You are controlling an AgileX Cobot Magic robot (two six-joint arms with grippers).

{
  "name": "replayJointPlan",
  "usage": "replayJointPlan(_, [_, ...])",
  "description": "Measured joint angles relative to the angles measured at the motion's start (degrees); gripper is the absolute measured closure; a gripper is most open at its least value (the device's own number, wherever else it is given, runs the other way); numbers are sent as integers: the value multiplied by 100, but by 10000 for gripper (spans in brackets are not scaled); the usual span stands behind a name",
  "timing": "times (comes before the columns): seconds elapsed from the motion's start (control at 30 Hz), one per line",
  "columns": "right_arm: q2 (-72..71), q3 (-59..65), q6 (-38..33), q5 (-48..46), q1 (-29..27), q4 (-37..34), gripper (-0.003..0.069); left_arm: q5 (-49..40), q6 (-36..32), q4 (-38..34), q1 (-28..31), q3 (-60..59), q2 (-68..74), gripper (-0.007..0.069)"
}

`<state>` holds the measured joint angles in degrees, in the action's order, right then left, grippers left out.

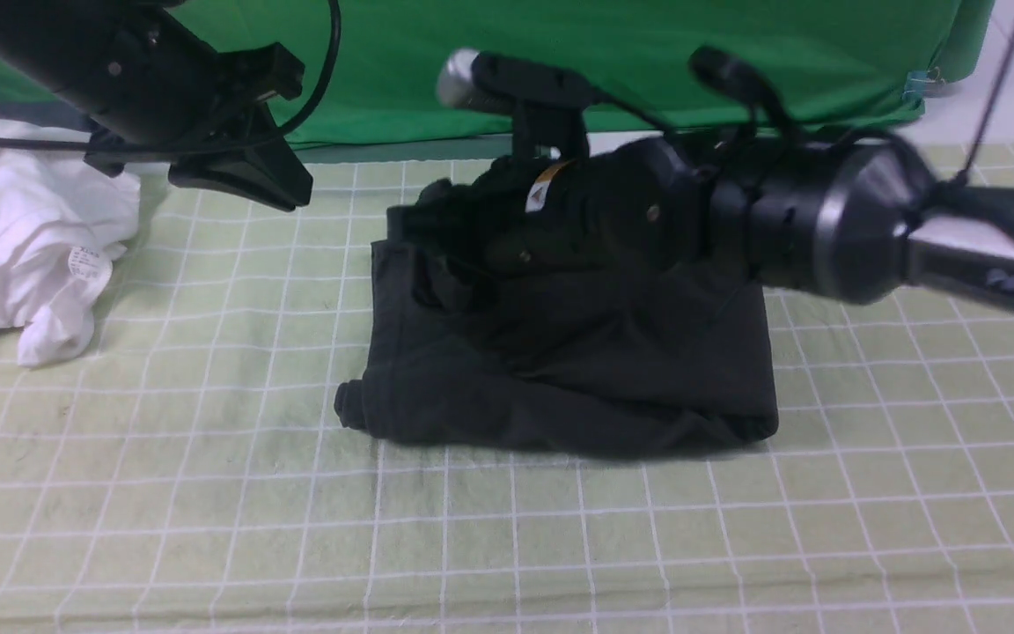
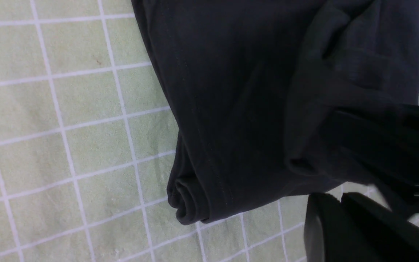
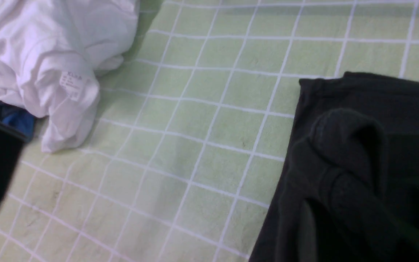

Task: Fold a long-sleeved shirt over a green coffee tablecloth.

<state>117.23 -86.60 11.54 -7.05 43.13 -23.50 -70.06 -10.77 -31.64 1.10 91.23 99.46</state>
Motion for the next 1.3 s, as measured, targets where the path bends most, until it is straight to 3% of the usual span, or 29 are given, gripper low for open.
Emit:
replayJointPlan(0.07, [176, -13, 0, 204, 55, 0, 518, 6, 7, -4, 0, 0, 0, 558])
replayJointPlan(0.23, [401, -19, 0, 425, 102, -5, 301, 6, 7, 20, 0, 0, 0, 502])
replayJointPlan(0.33, [265, -26, -75, 263, 78, -10, 207, 6, 21, 55, 0, 0, 0, 461])
replayJointPlan(0.5, [-274, -26, -757, -456, -100, -11, 180, 20, 21, 67, 0, 0, 0, 405])
replayJointPlan(0.63, [-896, -59, -1198, -1418, -403, 27, 232, 103, 21, 43, 0, 0, 0, 377])
replayJointPlan(0.8, [-1948, -72, -1781, -3261, -1163, 300, 519, 252, 21, -135, -273, -28, -7, 377])
replayJointPlan(0.9, [-2466, -72, -1871, -4133, -1608, 513, 634, 726, 37, -185, -783, -215, 0, 411])
replayJointPlan(1.1, [-3060, -72, -2067, -5262, -2074, 645, 654, 1413, -43, -122, -1557, -413, 352, 496])
replayJointPlan(1.3, [-3445, -72, -2260, -5822, -2199, 1133, 653, 1453, -31, 639, -1714, -413, 1064, 541])
